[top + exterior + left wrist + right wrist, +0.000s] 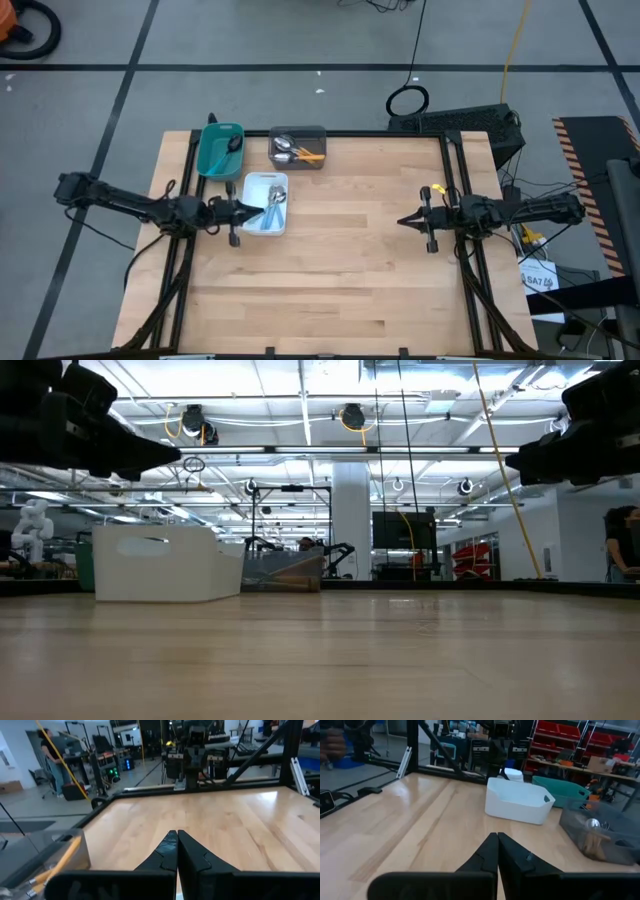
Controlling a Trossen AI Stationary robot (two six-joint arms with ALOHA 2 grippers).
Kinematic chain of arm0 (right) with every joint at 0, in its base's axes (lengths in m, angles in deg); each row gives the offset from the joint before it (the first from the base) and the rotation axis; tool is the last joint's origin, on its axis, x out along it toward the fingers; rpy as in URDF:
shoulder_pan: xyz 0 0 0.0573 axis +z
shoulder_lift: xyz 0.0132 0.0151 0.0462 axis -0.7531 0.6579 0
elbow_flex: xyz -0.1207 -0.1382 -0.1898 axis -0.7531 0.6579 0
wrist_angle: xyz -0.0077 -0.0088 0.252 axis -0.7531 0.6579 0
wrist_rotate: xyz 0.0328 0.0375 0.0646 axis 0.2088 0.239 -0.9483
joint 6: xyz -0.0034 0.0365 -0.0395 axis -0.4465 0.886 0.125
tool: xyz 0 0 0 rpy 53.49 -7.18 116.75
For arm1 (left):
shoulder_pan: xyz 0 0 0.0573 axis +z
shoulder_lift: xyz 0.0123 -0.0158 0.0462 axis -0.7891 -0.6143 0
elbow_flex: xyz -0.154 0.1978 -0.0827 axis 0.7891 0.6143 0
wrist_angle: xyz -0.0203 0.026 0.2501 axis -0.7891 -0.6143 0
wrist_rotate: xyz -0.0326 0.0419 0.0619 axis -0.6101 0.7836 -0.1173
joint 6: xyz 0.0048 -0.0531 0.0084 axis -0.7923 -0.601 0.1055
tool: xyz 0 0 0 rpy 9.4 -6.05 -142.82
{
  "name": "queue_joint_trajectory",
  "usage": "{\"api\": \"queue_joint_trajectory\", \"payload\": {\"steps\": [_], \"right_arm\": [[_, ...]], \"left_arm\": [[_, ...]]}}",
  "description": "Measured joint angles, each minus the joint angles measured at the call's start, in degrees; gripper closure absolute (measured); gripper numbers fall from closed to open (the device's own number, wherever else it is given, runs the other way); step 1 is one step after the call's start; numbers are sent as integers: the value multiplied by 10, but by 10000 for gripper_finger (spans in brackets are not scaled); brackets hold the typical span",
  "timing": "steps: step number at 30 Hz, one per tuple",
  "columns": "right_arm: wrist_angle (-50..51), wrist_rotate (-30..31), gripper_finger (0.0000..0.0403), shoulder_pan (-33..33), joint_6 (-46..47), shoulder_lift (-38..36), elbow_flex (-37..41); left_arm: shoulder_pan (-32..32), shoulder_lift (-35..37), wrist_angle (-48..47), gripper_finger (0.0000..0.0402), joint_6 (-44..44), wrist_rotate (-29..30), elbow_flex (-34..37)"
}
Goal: Sort silverware by color (type)
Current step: Return To Home Position
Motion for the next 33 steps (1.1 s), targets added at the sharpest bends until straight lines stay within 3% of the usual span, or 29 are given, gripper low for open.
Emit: {"api": "queue_joint_trajectory", "payload": {"steps": [25,33], "right_arm": [[7,-22,403,0,-23,-1,0],[5,-24,403,0,-24,-1,0]], "left_arm": [[0,340,-300,401,9,-14,-1],[29,345,-308,401,33,-57,-1]]}}
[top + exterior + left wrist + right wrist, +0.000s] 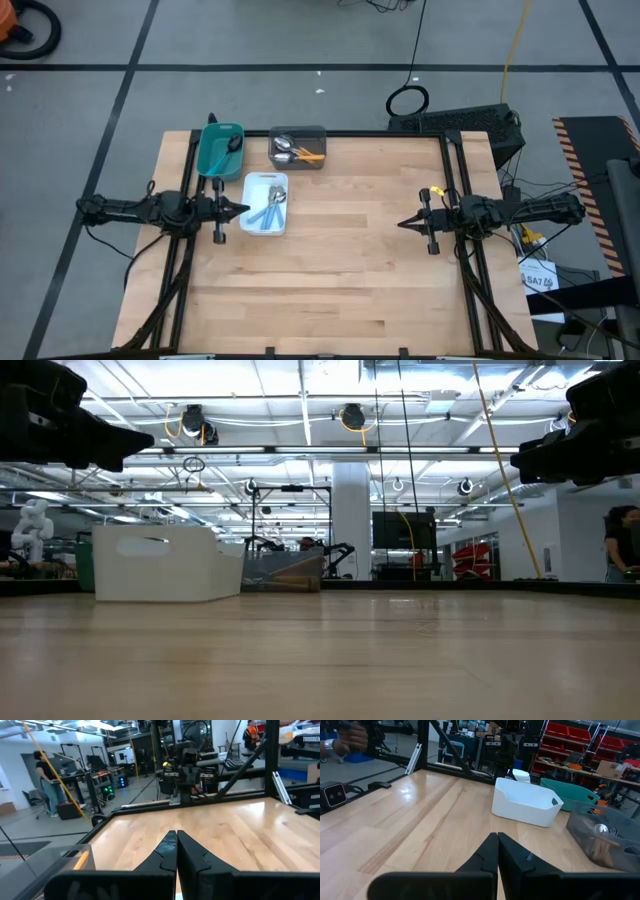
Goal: Sort silverware by color (type)
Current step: Return To Home Position
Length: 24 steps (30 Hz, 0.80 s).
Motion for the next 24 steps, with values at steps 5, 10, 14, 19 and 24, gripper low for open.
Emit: {"api": "queue_joint_trajectory", "payload": {"steps": [5,10,14,19,24], "right_arm": [[-1,0,403,0,-6,1,0],[-3,1,403,0,-7,1,0],[-3,1,403,0,-4,1,0],[-1,1,403,0,6,1,0],[1,0,403,0,12,1,0]], "left_arm": [[48,0,-9,401,-10,-41,0],[82,-1,-19,401,-13,-107,0],[89,-2,-19,401,-26,-108,0],[88,-2,-18,401,-58,-109,0],[88,-2,-18,401,-61,-107,0]]}}
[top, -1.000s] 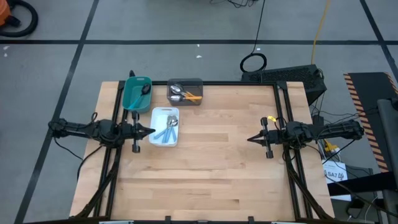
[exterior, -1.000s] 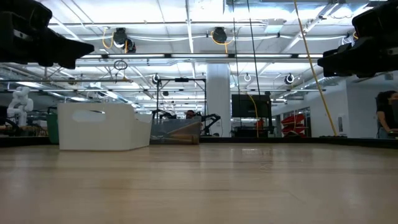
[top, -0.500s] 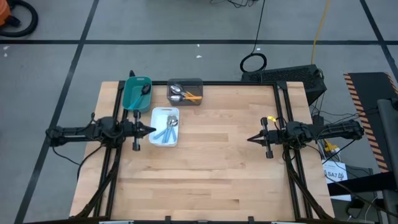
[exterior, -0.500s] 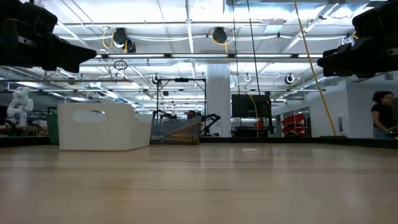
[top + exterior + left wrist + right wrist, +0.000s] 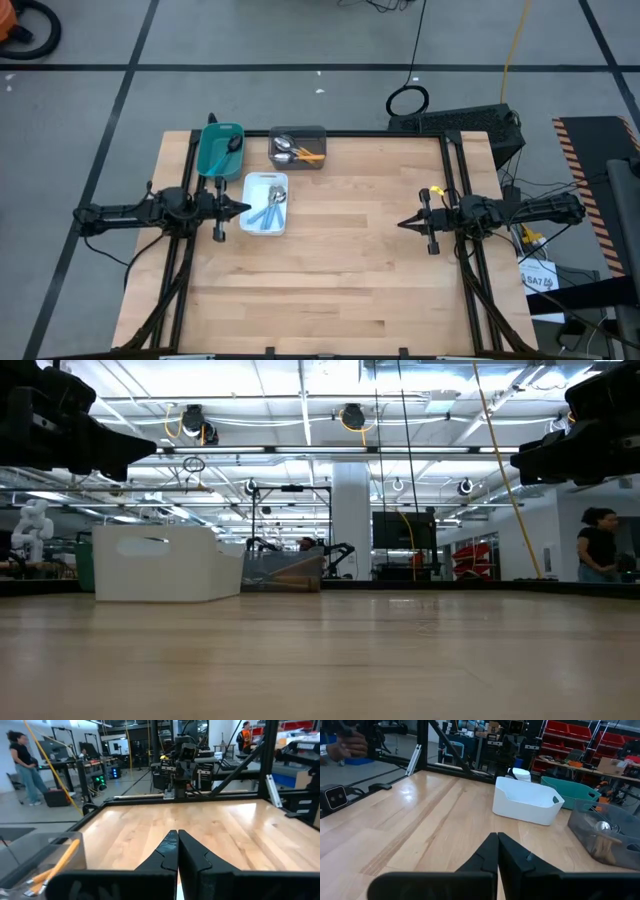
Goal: Sort silverware by color (type)
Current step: Return To Home Position
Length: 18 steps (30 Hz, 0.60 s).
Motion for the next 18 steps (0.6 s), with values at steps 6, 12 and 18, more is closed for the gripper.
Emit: {"api": "queue_joint_trajectory", "payload": {"steps": [6,12,18], "right_arm": [[0,0,403,0,0,0,0],[-2,1,403,0,1,0,0],[-4,2,403,0,12,0,0]], "left_arm": [[0,0,0,401,0,5,0],[0,0,0,401,-8,7,0],[0,0,0,401,-8,8,0]]}}
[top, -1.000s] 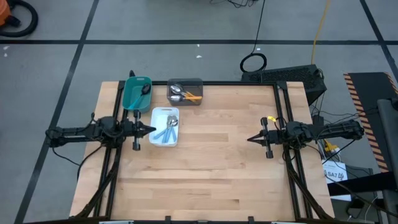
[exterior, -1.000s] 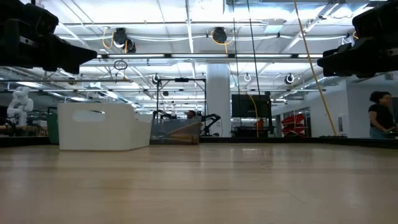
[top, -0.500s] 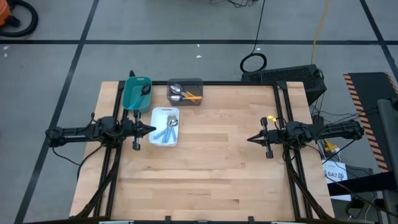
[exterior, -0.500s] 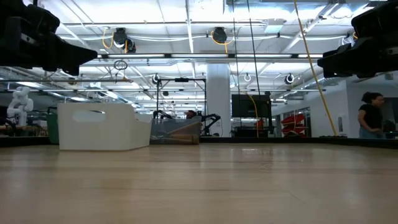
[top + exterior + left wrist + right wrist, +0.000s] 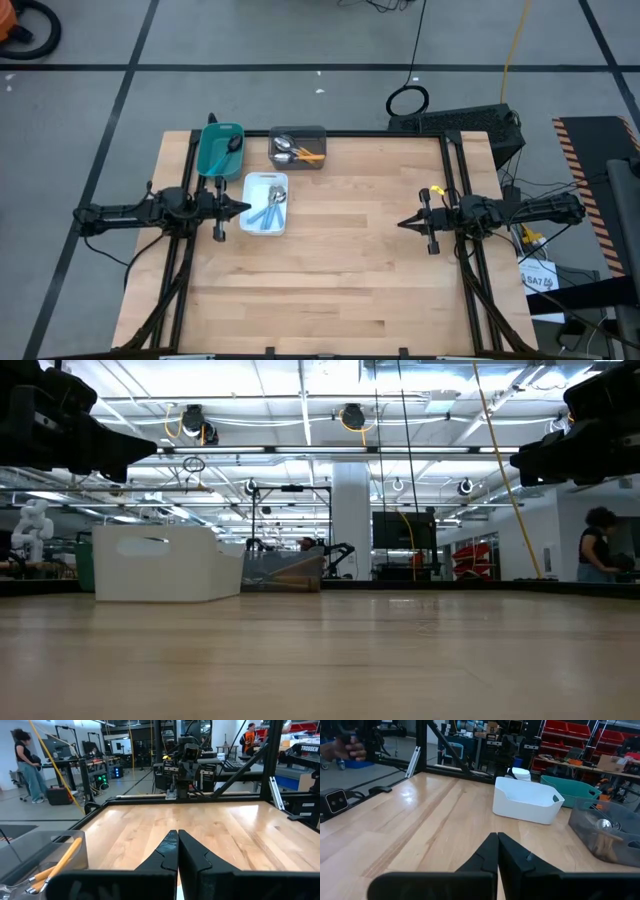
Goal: Sort silverware by color (type)
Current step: Return To Home Position
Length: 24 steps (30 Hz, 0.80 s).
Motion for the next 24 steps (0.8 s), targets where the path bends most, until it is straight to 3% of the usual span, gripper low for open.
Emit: {"api": "queue_joint_trajectory", "payload": {"steps": [15,20,24], "right_arm": [[-2,0,403,0,3,0,0],[-2,0,403,0,3,0,0],[-2,0,403,0,3,0,0]], "left_arm": [[0,0,0,401,-14,-1,0],[-13,0,8,401,1,-57,1],[-26,0,5,401,20,-44,1]]}}
